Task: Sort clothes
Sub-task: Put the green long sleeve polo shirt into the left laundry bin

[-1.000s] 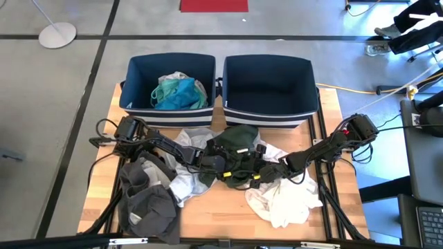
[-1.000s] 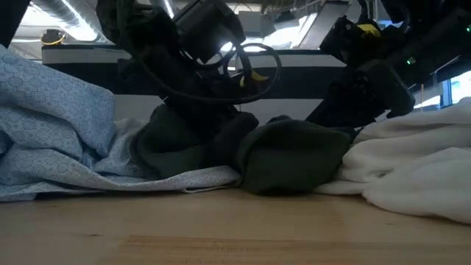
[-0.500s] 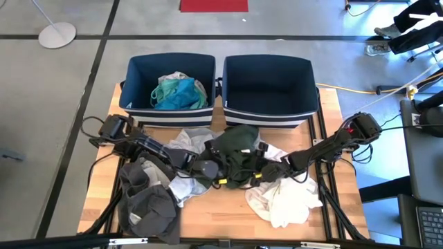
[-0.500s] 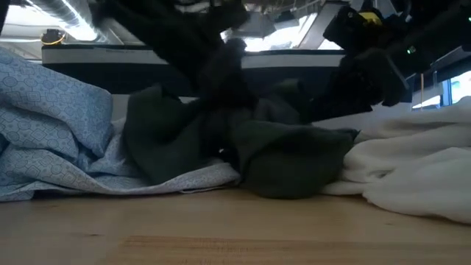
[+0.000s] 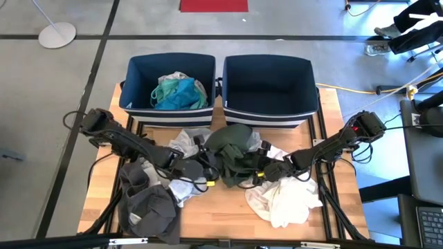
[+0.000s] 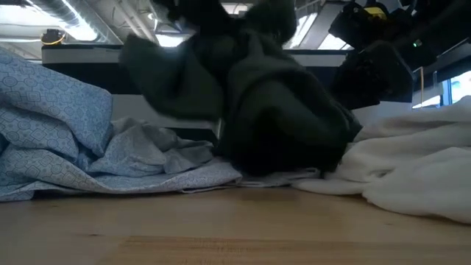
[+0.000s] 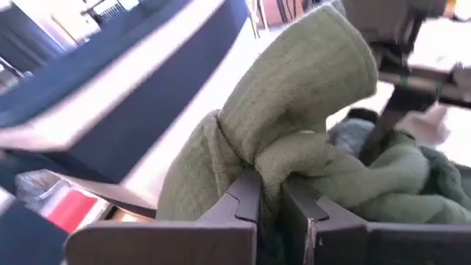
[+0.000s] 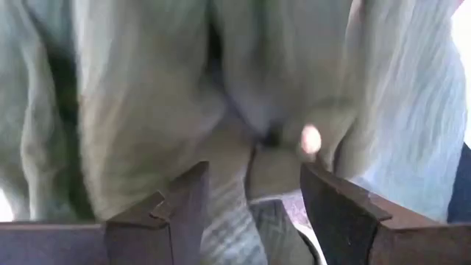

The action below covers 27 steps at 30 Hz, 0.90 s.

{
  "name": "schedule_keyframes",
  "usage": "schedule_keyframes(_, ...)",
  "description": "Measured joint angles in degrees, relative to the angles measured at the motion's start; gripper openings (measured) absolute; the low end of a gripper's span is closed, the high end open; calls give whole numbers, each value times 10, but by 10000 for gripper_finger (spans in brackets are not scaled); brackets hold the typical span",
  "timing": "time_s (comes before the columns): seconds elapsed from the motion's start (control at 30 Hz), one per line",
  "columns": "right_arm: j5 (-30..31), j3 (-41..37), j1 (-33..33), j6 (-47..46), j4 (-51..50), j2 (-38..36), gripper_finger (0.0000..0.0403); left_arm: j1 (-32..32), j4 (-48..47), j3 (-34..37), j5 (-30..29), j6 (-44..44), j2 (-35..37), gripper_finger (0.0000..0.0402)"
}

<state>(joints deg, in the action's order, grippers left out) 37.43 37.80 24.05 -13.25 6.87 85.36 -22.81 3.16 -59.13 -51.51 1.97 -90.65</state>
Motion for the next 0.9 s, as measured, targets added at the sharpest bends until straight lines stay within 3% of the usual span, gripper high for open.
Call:
schedule_keyframes(0.47,5,4,7,1,10,-9,214,-2,3,-1,-50,80,98,11)
schedule_keyframes(0.77,138,12,94,27,-20,-103,214,0,-34,-1,-63,72,99,11)
schedule_keyframes(0.9,199,12,124,27,-50,-114,214,0,1,-1,-68,103,99,13)
